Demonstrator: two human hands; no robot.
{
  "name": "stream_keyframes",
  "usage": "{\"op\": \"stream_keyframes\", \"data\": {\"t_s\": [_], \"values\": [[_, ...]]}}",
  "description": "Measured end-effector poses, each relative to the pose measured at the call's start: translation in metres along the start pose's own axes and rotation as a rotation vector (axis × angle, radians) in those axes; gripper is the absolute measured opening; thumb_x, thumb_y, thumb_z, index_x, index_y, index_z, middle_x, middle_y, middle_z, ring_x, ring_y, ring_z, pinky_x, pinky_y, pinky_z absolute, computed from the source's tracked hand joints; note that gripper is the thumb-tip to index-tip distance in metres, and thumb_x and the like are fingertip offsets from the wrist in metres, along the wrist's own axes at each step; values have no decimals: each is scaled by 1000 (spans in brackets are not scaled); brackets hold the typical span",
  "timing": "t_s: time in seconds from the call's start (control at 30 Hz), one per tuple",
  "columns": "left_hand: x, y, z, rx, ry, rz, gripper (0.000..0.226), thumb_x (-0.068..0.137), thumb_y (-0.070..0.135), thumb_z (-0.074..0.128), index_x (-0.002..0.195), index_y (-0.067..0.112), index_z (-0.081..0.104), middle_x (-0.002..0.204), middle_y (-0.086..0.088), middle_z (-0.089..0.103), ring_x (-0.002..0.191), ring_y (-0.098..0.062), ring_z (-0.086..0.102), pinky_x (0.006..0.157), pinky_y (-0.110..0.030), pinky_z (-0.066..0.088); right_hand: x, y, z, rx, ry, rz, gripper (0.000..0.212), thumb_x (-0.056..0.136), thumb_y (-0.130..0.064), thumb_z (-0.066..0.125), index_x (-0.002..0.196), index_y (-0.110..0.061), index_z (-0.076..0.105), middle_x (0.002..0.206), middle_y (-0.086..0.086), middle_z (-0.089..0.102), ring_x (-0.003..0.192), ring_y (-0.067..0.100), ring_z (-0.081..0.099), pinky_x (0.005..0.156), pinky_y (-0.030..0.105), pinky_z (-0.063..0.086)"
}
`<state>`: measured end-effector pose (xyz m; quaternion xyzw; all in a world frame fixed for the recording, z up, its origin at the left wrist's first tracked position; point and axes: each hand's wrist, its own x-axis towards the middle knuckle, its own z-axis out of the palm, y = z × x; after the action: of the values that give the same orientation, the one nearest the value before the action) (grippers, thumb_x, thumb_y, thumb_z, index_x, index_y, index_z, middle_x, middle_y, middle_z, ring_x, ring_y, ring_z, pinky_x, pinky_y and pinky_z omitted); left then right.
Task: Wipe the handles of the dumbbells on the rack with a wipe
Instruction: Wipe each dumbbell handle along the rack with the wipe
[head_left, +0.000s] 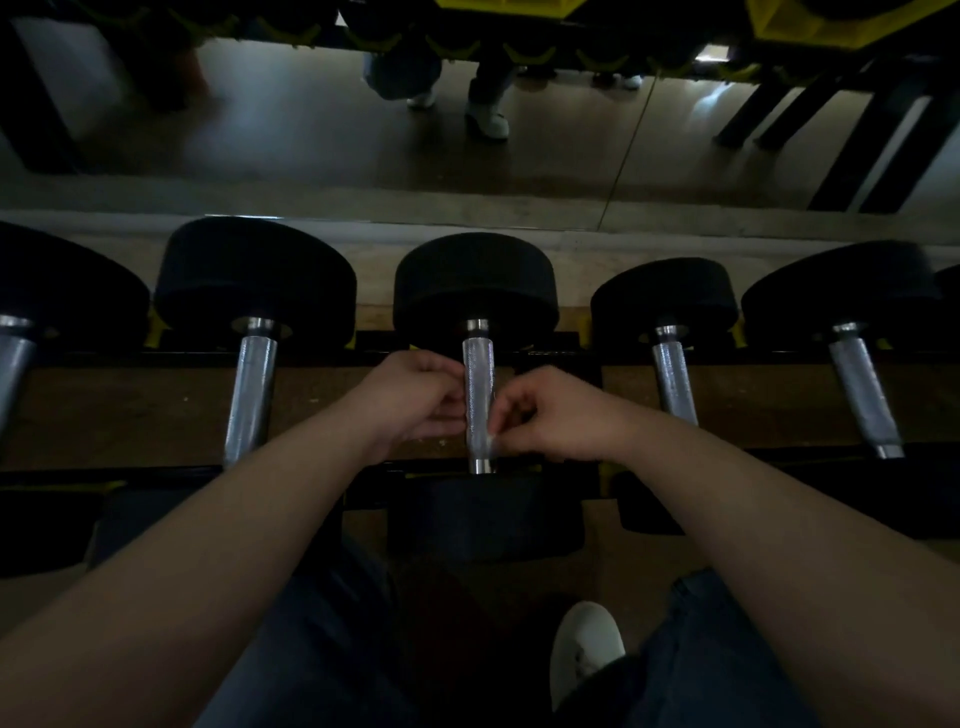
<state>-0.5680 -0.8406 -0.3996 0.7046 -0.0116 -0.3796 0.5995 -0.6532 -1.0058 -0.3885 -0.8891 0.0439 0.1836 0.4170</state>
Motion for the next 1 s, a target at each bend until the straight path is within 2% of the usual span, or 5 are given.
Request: {"op": "stream_keyframes", "data": {"t_s": [0.23,0.4,0.63,0.77,1.0], "values": [[-7,0,-1,16,10,69,12,97,5,59,103,12,66,93,-10,74,79,-17,74,65,-27,61,15,1,-4,130,469,-33,7,83,-28,80,84,-29,73,83,-8,72,78,2,67,73,26,55],[-12,2,-2,-28,-6,301,22,93,8,67,114,11,72,104,-6,76,95,-16,74,75,-23,59,12,-9,-2,267,368,-41,7,89,-24,75,94,-20,74,83,-6,71,62,-8,60,51,6,40],[-4,12,-3,72,186,368,21,90,11,72,111,11,72,96,-2,75,80,-3,71,74,-16,59,18,-23,-7,454,363,63,14,91,-19,71,102,-25,77,92,-2,75,70,13,63,51,23,46],[7,9,-6,489,306,474,9,87,27,76,96,28,75,86,19,70,77,15,63,68,-2,47,19,-25,-11,141,520,136,21,91,-17,66,106,-27,75,88,-18,64,86,2,61,77,18,50],[-26,-23,-7,565,-48,328,10,80,22,83,81,30,78,84,16,76,84,1,70,87,-23,53,14,-34,-14,116,409,167,13,94,-23,62,91,-29,72,82,-8,68,75,6,64,63,23,54]]}}
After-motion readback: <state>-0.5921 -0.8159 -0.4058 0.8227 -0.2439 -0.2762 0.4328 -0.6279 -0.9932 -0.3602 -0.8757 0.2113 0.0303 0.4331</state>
